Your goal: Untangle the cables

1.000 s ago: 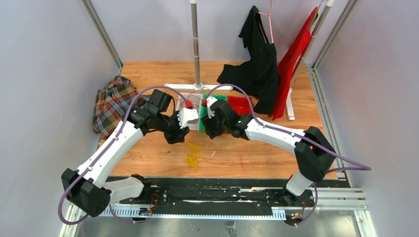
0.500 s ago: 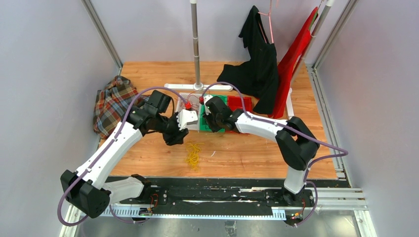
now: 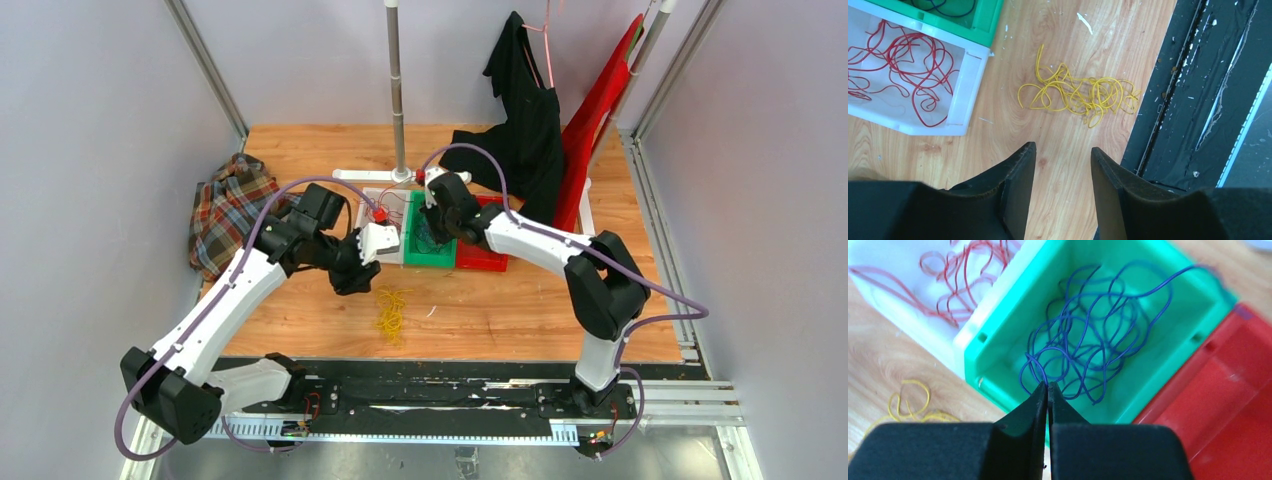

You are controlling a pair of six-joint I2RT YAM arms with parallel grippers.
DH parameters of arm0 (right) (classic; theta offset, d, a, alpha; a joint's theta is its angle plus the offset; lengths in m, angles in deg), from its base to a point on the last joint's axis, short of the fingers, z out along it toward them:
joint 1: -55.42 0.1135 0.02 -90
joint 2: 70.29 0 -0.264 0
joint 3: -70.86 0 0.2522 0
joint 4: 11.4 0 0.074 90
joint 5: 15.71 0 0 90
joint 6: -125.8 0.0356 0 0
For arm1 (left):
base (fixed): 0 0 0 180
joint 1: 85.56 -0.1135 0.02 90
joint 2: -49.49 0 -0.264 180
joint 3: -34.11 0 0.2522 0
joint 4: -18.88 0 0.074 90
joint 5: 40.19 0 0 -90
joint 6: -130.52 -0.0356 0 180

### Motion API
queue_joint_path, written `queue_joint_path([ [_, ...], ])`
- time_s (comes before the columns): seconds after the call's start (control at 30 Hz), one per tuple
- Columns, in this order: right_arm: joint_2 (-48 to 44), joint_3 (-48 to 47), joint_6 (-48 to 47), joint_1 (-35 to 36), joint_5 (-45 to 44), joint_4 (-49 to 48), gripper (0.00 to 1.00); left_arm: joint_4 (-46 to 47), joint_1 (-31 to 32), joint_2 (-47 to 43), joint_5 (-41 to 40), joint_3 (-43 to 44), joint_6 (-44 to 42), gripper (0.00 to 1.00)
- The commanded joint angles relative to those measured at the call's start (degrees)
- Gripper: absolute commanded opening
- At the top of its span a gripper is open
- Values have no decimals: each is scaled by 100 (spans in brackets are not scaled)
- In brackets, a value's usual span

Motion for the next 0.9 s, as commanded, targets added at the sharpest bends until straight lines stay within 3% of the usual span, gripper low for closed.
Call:
queue_joint_path([
  [0.0,346,-563,-111,-193,-206,-200,1,-45,-30,-117,231,13,-52,49],
  [0.17,762,-773,-123,-157,-315,-94,1,-43,-31,-93,297,-136,-101,51],
  [0.3,462,-368,-169,-27,-655,-344,4,-43,-31,-32,385,-300,-247,60],
  [0.57,-959,112,35,17,-497,-556,50,147,18,701,574,-421,-543,67],
  [0.63,-1425,468,139,65,-331,-819,66,287,66,984,471,-473,-529,67],
  [0.87,-2691,1545,423,304,-808,-1079,70,1110,230,1692,332,-864,-69,63],
])
